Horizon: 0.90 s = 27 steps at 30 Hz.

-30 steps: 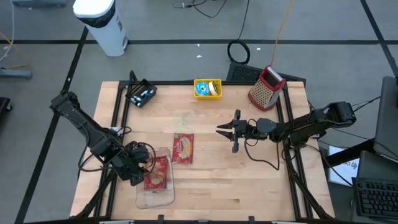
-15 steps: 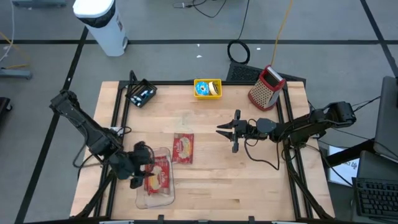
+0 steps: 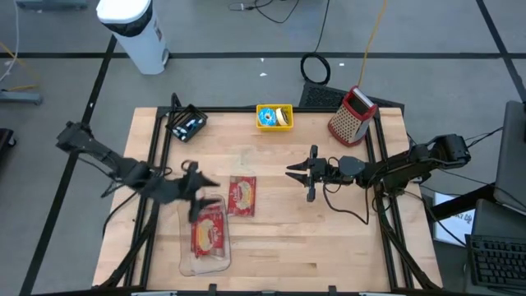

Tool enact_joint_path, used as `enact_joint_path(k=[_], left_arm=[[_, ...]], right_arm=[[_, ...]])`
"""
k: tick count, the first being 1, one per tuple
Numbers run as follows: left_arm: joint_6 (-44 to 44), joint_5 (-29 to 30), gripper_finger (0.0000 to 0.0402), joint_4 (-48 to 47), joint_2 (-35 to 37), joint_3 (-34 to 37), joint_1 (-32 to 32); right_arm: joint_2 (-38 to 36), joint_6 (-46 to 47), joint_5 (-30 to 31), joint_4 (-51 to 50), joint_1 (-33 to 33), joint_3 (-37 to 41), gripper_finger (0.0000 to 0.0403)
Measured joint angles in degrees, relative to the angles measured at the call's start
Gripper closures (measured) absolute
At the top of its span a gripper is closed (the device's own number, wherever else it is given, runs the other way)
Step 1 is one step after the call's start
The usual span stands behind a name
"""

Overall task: Pick & Place Food Item
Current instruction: Put the red popcorn bag into the transparent bin

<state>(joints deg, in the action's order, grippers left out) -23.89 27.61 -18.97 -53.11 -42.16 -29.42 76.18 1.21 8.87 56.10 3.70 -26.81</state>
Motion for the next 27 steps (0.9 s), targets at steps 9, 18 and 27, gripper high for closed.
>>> enact_joint_path(k=[9, 18, 27], left_arm=[[1.77, -15.43, 0.0162, 3.05, -8.84, -0.32, 16.85], [9.20, -25.74, 0.0163, 2.98, -30.72, -4.13, 20.71], [14.22, -24.69, 0.0162, 2.43, -41.99, -7.56, 20.72]], right_arm=[[0.00, -0.15, 0.06, -0.24, 0.00, 0.00, 0.0326], [0.00, -0.37, 0.09, -0.28, -0.16, 0.00, 0.0326], [0.02, 0.04, 0.11, -1.75, -0.79, 0.01, 0.0326]])
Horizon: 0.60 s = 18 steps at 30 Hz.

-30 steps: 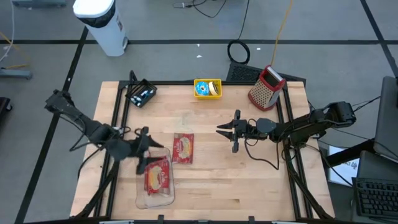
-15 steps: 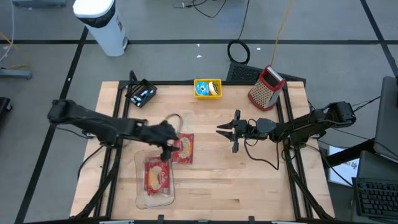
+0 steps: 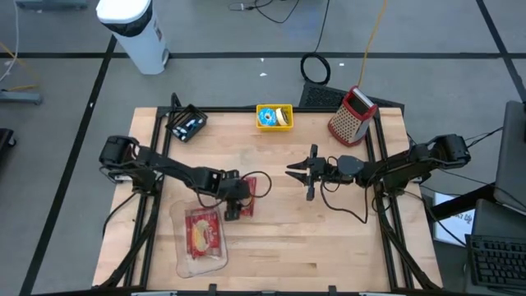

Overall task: Pick & Place Food Item
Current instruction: Put the red popcorn bag into the transparent bin

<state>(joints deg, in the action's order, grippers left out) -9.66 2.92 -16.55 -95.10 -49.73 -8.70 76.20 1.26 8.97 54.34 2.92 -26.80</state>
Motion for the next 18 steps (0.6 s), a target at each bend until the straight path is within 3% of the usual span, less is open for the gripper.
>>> enact_joint_path(k=[13, 18], left_arm=[[-0.93, -0.49, 0.0168, -1.43, -1.28, -0.10, 0.01], [-0.55, -0.59, 0.0232, -1.55, -1.26, -0.10, -0.01]], right_arm=[[0.00, -0.14, 0.00, 0.14, 0.00, 0.01, 0.0326], [0.00, -0.17, 0.00, 0.14, 0.00, 0.01, 0.0326]])
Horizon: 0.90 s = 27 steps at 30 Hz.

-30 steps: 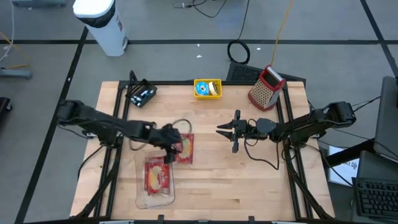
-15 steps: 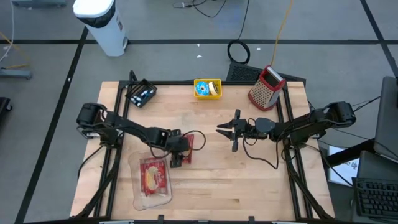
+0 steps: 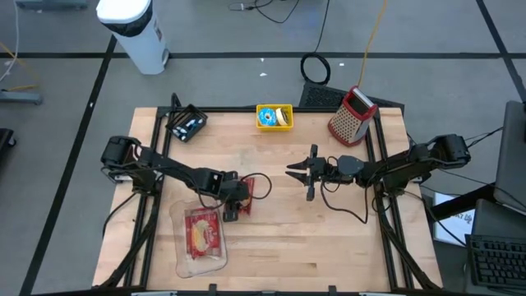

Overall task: Pick & Place Food Item
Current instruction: Put the red popcorn bag into the transparent bin

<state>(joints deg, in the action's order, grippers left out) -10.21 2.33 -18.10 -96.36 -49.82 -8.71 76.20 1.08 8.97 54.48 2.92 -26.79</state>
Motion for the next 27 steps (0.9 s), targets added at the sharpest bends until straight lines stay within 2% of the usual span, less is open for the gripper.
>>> enact_joint_path(k=[6, 8, 15, 27], left_arm=[[0.48, -0.14, 0.0360, 0.04, 0.00, 0.00, 0.07], [0.69, 0.04, 0.0390, 0.26, 0.04, 0.00, 0.07], [0.94, 0.76, 0.0399, -0.74, 0.02, -1.96, 0.13], [4.55, 8.88, 0.0401, -21.80, 0.02, -17.10, 0.11]], right_arm=[[0.00, 0.00, 0.00, 0.00, 0.00, 0.00, 0.0326], [0.00, 0.00, 0.00, 0.00, 0.00, 0.00, 0.0326], [0.00, 0.00, 0.00, 0.00, 0.00, 0.00, 0.0326], [0.00, 0.17, -0.02, -0.15, 0.02, 0.00, 0.0326]])
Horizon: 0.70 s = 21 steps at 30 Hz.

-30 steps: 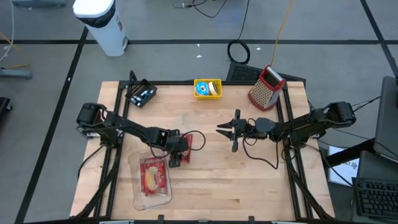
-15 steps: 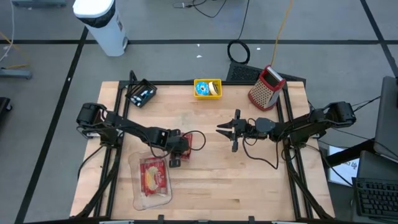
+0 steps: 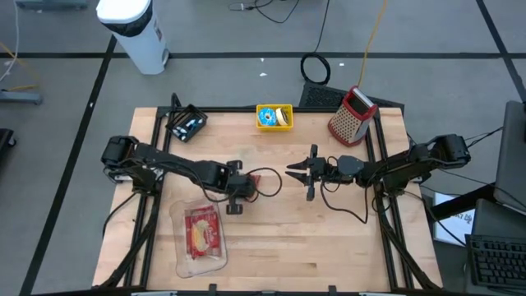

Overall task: Pick & Place Food Item
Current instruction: Put the red popcorn bag into the transparent bin

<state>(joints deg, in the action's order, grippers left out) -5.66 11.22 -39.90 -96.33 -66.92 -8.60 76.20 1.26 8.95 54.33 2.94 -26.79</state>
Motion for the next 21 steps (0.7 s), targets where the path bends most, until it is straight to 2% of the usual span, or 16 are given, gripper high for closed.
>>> enact_joint_path(k=[4, 8, 14, 21], left_arm=[[0.21, 1.71, 0.0401, -4.62, 1.49, -3.05, -0.54], [-2.66, 3.03, 0.0401, -7.10, 6.04, -3.05, -1.83], [-13.61, 8.51, 0.0401, -15.54, 15.17, -3.05, -6.49], [-25.84, 8.80, 0.0401, -23.57, 23.12, -4.18, -13.63]], right_arm=[[0.00, 0.00, 0.00, -0.21, 0.00, 0.00, 0.0326], [0.00, 0.00, 0.00, -0.53, 0.00, 0.00, 0.0326], [0.00, 0.02, 0.00, -0.48, 0.00, 0.00, 0.0326], [0.00, -0.04, 0.00, -0.23, 0.00, 0.00, 0.0326]])
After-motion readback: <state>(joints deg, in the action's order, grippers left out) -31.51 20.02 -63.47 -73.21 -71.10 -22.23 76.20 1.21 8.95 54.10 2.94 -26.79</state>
